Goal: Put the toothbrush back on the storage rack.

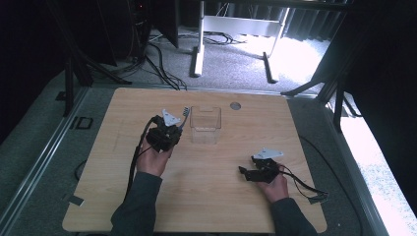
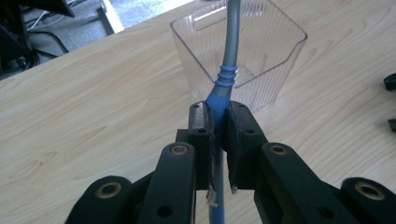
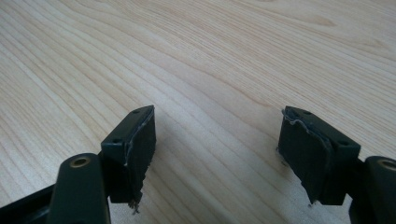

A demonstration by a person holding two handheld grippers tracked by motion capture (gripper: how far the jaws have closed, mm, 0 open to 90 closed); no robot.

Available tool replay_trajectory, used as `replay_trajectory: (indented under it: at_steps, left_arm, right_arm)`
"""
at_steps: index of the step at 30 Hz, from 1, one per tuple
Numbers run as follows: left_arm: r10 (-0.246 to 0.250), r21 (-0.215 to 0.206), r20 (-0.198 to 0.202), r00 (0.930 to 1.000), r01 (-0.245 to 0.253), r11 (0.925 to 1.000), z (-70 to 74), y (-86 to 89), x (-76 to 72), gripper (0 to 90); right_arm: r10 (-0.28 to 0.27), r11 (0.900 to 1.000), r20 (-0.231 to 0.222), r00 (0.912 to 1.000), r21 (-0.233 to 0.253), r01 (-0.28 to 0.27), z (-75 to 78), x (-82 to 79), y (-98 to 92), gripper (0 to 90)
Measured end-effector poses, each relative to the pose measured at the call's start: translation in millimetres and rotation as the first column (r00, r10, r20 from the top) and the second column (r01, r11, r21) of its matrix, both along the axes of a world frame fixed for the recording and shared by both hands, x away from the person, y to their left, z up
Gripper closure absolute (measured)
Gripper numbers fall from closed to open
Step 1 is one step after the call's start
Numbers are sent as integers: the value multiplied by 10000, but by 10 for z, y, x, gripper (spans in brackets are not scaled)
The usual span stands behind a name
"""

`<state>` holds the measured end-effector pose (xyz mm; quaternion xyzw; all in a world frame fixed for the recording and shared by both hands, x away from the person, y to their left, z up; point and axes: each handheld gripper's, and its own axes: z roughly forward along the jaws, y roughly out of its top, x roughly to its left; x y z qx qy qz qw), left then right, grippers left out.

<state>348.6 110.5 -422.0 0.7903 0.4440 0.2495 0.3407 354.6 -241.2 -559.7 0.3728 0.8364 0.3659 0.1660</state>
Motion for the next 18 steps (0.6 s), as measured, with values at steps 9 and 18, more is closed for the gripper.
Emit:
replay_trajectory:
  at_steps: [9, 18]
  left_arm:
    - [-143, -167, 579, 9982, 153, 9997, 32, -11, -27, 817]
    - [-270, -223, 875, 9958, 291, 9993, 52, -24, -43, 817]
  right_arm:
    - [4, 10000, -14, 10000, -9, -4, 1, -1, -1, 272]
    - [-2, 10000, -16, 10000, -7, 2, 1, -1, 0, 272]
